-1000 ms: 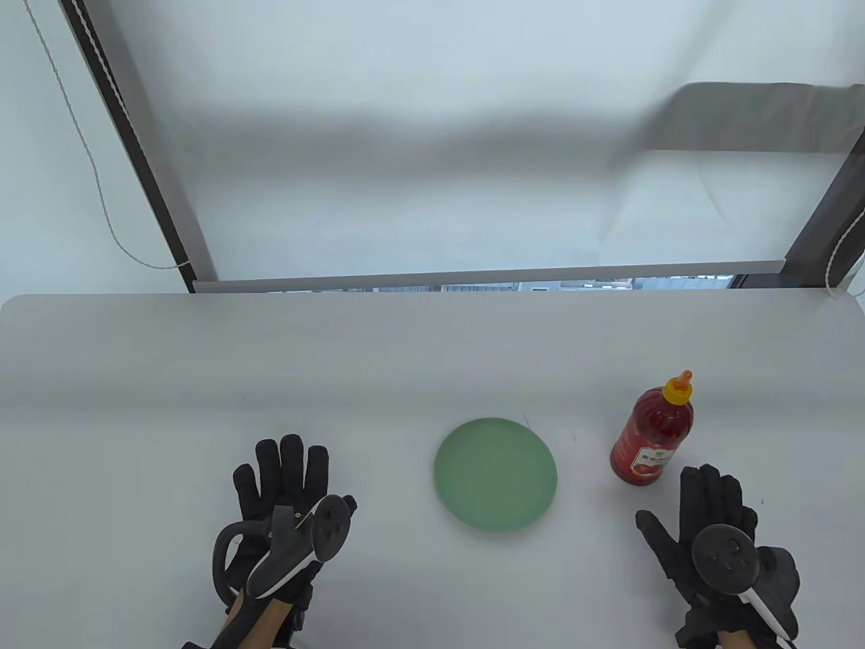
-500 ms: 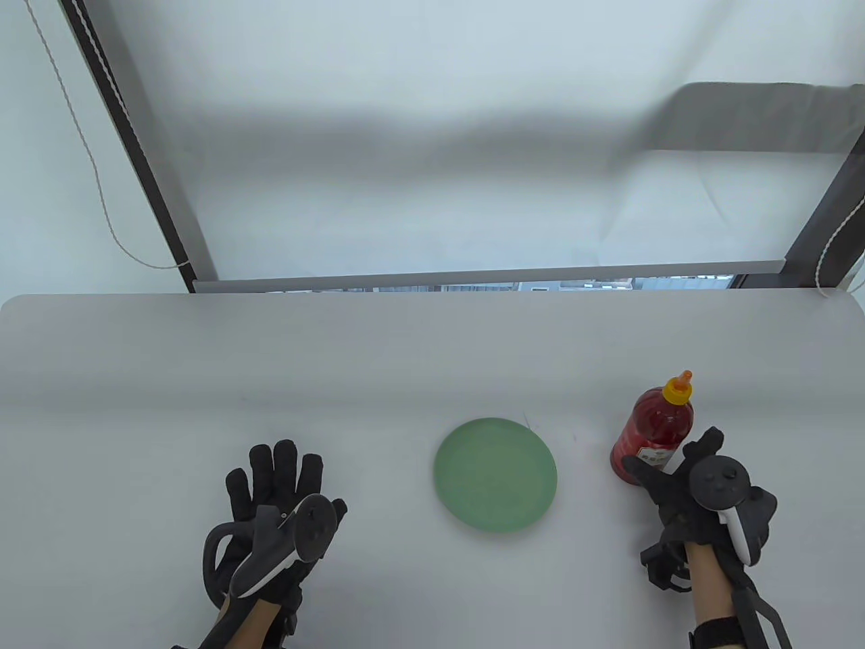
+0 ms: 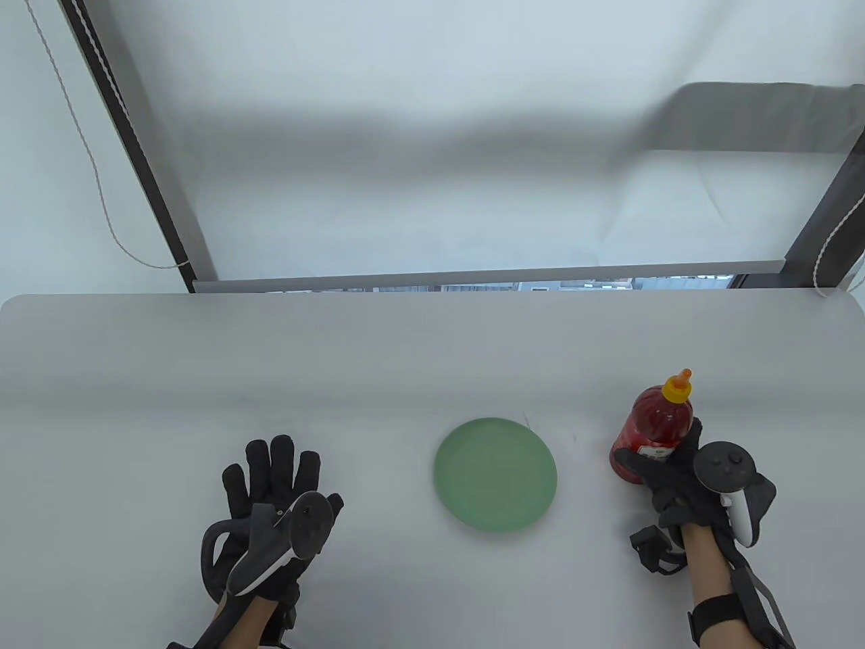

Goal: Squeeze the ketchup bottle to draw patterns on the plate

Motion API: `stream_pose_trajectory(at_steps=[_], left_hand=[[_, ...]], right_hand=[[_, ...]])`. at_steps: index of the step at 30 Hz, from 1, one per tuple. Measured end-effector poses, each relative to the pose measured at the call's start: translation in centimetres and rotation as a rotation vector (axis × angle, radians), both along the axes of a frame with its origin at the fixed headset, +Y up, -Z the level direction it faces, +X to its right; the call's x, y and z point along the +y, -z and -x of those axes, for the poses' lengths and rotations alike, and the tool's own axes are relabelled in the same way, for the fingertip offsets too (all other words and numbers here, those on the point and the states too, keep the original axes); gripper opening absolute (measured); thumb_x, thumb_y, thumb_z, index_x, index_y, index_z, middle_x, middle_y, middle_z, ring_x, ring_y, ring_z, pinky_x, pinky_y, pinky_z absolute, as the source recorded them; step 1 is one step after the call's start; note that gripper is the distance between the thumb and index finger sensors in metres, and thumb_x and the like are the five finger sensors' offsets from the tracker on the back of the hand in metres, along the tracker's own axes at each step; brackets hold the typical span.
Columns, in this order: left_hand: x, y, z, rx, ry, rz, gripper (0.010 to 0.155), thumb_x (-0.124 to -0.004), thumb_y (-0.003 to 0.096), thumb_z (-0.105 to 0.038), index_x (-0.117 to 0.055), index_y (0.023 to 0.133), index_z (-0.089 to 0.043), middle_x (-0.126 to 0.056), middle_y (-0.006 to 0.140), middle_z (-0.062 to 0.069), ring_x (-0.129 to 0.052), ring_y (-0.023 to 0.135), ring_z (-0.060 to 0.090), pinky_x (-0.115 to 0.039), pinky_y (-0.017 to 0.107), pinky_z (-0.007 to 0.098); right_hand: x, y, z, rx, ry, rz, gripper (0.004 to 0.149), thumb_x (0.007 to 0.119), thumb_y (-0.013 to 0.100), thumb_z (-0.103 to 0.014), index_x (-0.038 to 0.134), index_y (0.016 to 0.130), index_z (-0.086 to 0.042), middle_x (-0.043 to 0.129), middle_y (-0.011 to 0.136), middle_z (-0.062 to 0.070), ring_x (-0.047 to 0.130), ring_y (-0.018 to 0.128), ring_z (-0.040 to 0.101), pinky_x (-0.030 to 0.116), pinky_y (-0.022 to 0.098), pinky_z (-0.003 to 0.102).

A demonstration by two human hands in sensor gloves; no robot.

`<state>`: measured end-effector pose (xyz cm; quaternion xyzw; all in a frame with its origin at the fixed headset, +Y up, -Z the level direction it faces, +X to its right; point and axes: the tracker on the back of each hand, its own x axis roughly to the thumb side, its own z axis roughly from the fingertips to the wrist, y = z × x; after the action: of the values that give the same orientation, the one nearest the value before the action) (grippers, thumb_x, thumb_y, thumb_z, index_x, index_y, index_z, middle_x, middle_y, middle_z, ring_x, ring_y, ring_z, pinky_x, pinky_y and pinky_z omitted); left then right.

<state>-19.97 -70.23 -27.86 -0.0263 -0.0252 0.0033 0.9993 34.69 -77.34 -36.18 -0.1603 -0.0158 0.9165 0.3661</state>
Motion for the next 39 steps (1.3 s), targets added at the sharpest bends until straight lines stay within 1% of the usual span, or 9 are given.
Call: stream_pose_trajectory(at_steps=[2, 4, 5, 11, 18, 23, 26, 32, 39], left_hand=[[0.0, 0.0, 0.0, 0.002, -0.002, -0.005, 0.073, -0.051, 0.0601, -0.058, -0.037, 0.12, -0.019, -0.018, 0.128, 0.023, -0.014, 0.113, 0.051, -0.014, 0.072, 0.073], [0.0, 0.0, 0.1, 0.001, -0.002, -0.005, 0.073, -0.051, 0.06, -0.058, -0.038, 0.12, -0.019, -0.018, 0.128, 0.023, -0.014, 0.113, 0.051, -0.014, 0.072, 0.073], [0.0, 0.0, 0.1, 0.002, -0.002, -0.005, 0.073, -0.051, 0.0601, -0.058, -0.038, 0.12, -0.019, -0.018, 0.128, 0.023, -0.014, 0.113, 0.051, -0.014, 0.072, 0.073], [-0.3, 0.2, 0.0, 0.018, 0.039, 0.019, 0.073, -0.051, 0.0603, -0.058, -0.037, 0.12, -0.019, -0.017, 0.128, 0.024, -0.015, 0.113, 0.051, -0.015, 0.072, 0.073], [0.1, 0.0, 0.1, 0.02, 0.019, -0.016, 0.073, -0.051, 0.0603, -0.058, -0.037, 0.12, -0.018, -0.018, 0.128, 0.024, -0.015, 0.113, 0.052, -0.015, 0.072, 0.073], [0.5, -0.1, 0.3, 0.02, -0.002, -0.041, 0.073, -0.051, 0.0603, -0.058, -0.038, 0.12, -0.018, -0.018, 0.128, 0.024, -0.016, 0.113, 0.052, -0.015, 0.072, 0.073], [0.6, -0.4, -0.1, 0.018, 0.031, -0.029, 0.073, -0.05, 0.0604, -0.058, -0.038, 0.12, -0.017, -0.019, 0.127, 0.024, -0.016, 0.112, 0.052, -0.016, 0.072, 0.074], [0.7, -0.7, -0.8, -0.002, 0.06, -0.045, 0.073, -0.05, 0.0604, -0.059, -0.037, 0.12, -0.018, -0.019, 0.127, 0.025, -0.017, 0.112, 0.052, -0.017, 0.072, 0.074], [0.7, -0.8, -0.9, -0.011, 0.057, -0.049, 0.074, -0.05, 0.0604, -0.059, -0.037, 0.12, -0.017, -0.019, 0.127, 0.025, -0.017, 0.112, 0.053, -0.017, 0.072, 0.073]], right_hand=[[0.0, 0.1, -0.1, 0.008, -0.01, -0.008, 0.122, 0.093, 0.048, -0.067, 0.019, 0.124, -0.007, 0.059, 0.124, 0.018, 0.051, 0.118, 0.043, 0.036, 0.081, 0.075], [0.2, 0.2, -0.2, 0.005, -0.027, -0.024, 0.108, 0.095, 0.046, -0.068, 0.037, 0.122, -0.018, 0.063, 0.122, 0.018, 0.055, 0.116, 0.044, 0.038, 0.081, 0.075], [0.2, 0.2, -0.3, 0.003, -0.008, -0.024, 0.106, 0.095, 0.046, -0.068, 0.039, 0.122, -0.02, 0.064, 0.122, 0.017, 0.055, 0.116, 0.044, 0.039, 0.081, 0.075], [0.3, -0.1, -0.9, -0.023, 0.067, -0.056, 0.103, 0.096, 0.047, -0.068, 0.045, 0.121, -0.017, 0.067, 0.118, 0.021, 0.057, 0.113, 0.049, 0.042, 0.08, 0.076], [1.0, -0.8, -1.4, -0.031, 0.149, -0.131, 0.101, 0.094, 0.048, -0.07, 0.049, 0.119, -0.014, 0.069, 0.115, 0.023, 0.059, 0.109, 0.051, 0.047, 0.079, 0.076], [2.8, -2.3, -1.1, 0.008, 0.297, -0.223, 0.101, 0.094, 0.05, -0.069, 0.048, 0.119, -0.012, 0.066, 0.117, 0.024, 0.061, 0.111, 0.052, 0.051, 0.078, 0.077], [4.4, -3.4, -0.9, 0.032, 0.339, -0.279, 0.101, 0.095, 0.051, -0.066, 0.045, 0.117, -0.009, 0.06, 0.119, 0.029, 0.066, 0.109, 0.057, 0.057, 0.079, 0.072], [6.9, -6.1, -0.8, 0.081, 0.383, -0.319, 0.101, 0.097, 0.051, -0.064, 0.045, 0.116, -0.007, 0.066, 0.113, 0.03, 0.081, 0.101, 0.051, 0.067, 0.076, 0.069], [6.8, -9.3, -0.1, 0.198, 0.367, -0.335, 0.101, 0.098, 0.051, -0.063, 0.044, 0.118, -0.009, 0.065, 0.114, 0.028, 0.08, 0.101, 0.048, 0.067, 0.075, 0.07]])
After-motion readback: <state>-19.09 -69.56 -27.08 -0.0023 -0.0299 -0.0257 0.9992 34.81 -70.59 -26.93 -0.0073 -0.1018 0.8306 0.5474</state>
